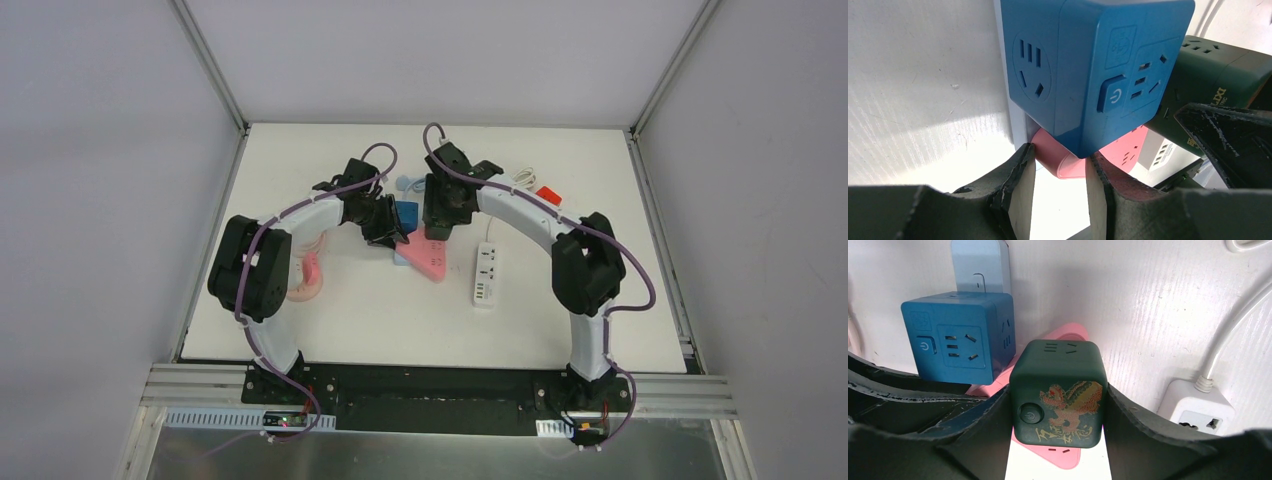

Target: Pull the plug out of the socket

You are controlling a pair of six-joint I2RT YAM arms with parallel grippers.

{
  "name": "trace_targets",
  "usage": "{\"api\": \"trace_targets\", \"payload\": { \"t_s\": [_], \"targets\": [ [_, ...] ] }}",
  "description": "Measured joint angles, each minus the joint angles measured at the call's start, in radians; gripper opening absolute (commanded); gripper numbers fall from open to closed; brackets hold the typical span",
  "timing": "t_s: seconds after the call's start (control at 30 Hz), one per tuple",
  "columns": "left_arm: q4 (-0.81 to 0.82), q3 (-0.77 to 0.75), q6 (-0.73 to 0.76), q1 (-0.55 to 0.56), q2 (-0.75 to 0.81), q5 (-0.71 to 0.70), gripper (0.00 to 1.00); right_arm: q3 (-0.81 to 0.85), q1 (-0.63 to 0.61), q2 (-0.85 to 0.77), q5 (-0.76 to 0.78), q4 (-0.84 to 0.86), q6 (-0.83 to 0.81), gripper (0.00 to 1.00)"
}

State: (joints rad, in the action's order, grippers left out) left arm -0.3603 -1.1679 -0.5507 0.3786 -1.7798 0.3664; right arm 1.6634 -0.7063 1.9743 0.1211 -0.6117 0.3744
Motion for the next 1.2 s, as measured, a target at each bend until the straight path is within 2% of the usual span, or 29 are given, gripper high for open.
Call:
{"api": "trace_targets", "payload": {
  "t_s": [0.37, 0.63, 0.73, 0.97, 1.07, 1.2],
  "targets": [
    [-0.031, -0.011, 0.001, 0.002, 0.001, -0.034, 0.23, 0.047, 0.03, 0.022, -0.086, -0.042, -0.007, 0.0],
    [-0.053, -0.028, 0.01, 0.002, -0.007, -0.035, 0.22, 0.043, -0.045, 0.021, 0.084, -0.015, -0.063, 0.0],
    [-0.059, -0.032, 0.016, 0.002, -0.009, -0.036, 0.21, 0.043, -0.049, 0.02, 0.093, -0.012, -0.06, 0.0],
    [-0.065, -0.04, 0.018, 0.007, -0.013, -0.037, 0.2, -0.061, 0.064, -0.026, -0.16, 0.073, -0.028, 0.0],
    [-0.068, -0.041, 0.019, 0.007, -0.013, -0.04, 0.2, -0.045, 0.039, -0.024, -0.109, 0.062, -0.054, 0.0],
    [-0.079, -0.04, 0.02, 0.005, -0.011, -0.051, 0.2, 0.015, -0.042, -0.006, 0.056, 0.022, -0.083, 0.0]
  ]
}}
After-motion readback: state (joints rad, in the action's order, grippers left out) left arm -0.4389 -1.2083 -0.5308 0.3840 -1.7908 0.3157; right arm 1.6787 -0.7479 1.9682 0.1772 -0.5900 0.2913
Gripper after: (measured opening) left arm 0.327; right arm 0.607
